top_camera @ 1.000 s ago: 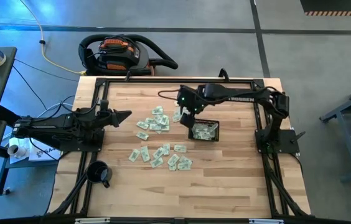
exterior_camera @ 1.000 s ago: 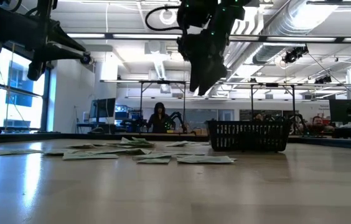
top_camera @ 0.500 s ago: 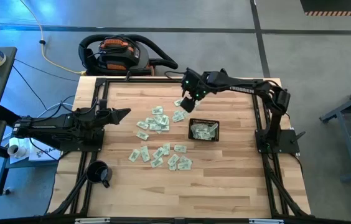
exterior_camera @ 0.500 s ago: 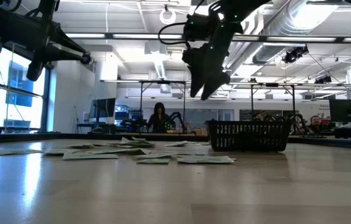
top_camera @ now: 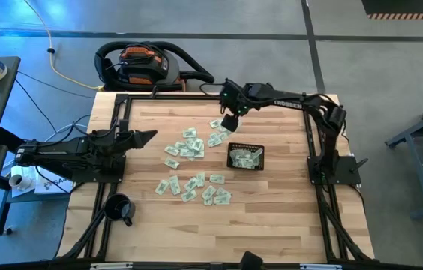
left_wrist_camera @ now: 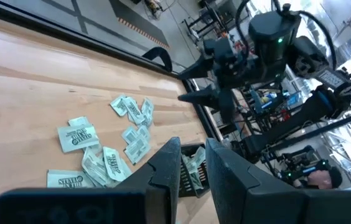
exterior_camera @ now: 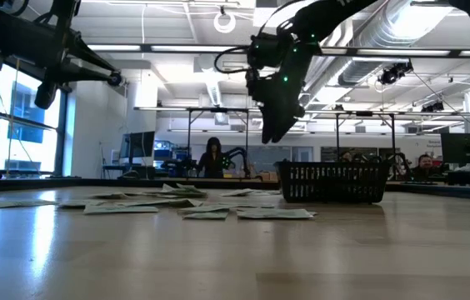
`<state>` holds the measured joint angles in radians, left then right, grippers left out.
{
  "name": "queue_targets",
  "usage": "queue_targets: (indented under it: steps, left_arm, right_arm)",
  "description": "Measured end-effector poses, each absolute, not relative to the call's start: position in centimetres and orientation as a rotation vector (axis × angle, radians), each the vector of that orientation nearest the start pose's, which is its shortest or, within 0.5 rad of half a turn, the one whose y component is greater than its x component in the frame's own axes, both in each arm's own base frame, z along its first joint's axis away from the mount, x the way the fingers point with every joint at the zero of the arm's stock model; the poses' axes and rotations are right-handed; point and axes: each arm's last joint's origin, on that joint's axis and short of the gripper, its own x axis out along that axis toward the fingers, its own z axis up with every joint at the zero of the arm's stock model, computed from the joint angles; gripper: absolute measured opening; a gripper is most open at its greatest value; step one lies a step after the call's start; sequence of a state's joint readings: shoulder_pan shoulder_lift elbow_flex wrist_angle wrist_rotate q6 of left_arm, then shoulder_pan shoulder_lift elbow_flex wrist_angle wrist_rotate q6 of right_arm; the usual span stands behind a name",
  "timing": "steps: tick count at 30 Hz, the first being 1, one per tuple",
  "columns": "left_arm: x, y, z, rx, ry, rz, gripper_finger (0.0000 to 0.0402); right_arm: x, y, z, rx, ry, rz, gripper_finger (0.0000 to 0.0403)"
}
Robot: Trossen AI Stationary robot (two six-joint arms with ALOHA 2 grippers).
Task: Pick and place Stevia / Truvia into bins
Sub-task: Put the green stevia packet into the black bin
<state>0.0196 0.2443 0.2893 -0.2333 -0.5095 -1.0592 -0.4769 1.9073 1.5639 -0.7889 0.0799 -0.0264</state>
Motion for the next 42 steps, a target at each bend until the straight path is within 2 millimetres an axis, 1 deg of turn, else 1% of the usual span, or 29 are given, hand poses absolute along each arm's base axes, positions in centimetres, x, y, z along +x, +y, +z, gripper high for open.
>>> queue_targets:
  steps: [2,6,7,9,11,13,20,23,26,30,33,36,38,40,42]
  left_arm:
    - [9.7,1.6,22.1,-0.996,-0.117,0.574,0.0111]
    - [9.7,1.6,22.1,-1.009,-0.121,0.574,0.0111]
    - [9.7,1.6,22.1,-1.009,-0.121,0.574,0.0111]
    - [9.7,1.6,22.1,-1.008,-0.123,0.578,0.0111]
    - [9.7,1.6,22.1,-1.005,-0.123,0.579,0.0111]
    - [9.7,1.6,22.1,-1.004,-0.123,0.581,0.0111]
    - [9.7,1.6,22.0,-0.947,-0.098,0.586,0.0111]
    - [9.6,1.6,21.8,-0.943,-0.076,0.584,0.0111]
    - [9.6,1.7,21.7,-0.950,-0.084,0.616,0.0111]
    - [9.4,2.0,21.8,-0.992,-0.180,0.715,0.0111]
    - [9.3,2.1,22.1,-1.021,-0.266,0.778,0.0111]
    - [9.2,2.3,22.2,-1.015,-0.311,0.822,0.0111]
    - [9.2,2.3,22.2,-1.029,-0.335,0.836,0.0111]
    - [9.2,2.3,22.2,-1.029,-0.336,0.841,0.0111]
    - [9.2,2.3,22.2,-1.028,-0.335,0.842,0.0111]
  right_arm:
    - [35.5,-18.4,23.9,0.175,1.133,-0.526,0.0267]
    - [35.6,-18.1,24.0,0.196,1.118,-0.634,0.0267]
    - [35.6,-18.1,24.0,0.205,1.117,-0.626,0.0267]
    - [35.8,-18.1,23.7,0.222,1.117,-0.556,0.0267]
    - [35.8,-18.5,23.1,0.257,1.125,-0.469,0.0267]
    - [35.7,-19.0,22.7,0.277,1.135,-0.422,0.0267]
    - [35.9,-19.9,22.8,0.123,1.101,-0.337,0.0267]
    - [35.6,-21.1,22.6,0.098,1.080,-0.332,0.0267]
    - [35.2,-22.6,21.5,0.132,1.081,-0.315,0.0267]
    - [34.8,-24.3,19.0,0.221,1.114,-0.261,0.0267]
    - [34.3,-24.7,17.6,0.306,1.168,-0.271,0.0267]
    - [33.8,-24.4,17.1,0.363,1.241,-0.302,0.0267]
    - [33.6,-24.1,17.0,0.319,1.286,-0.246,0.0267]
    - [33.5,-23.6,16.9,0.203,1.341,-0.170,0.0267]
    - [33.5,-23.6,16.8,0.059,1.368,-0.115,0.0267]
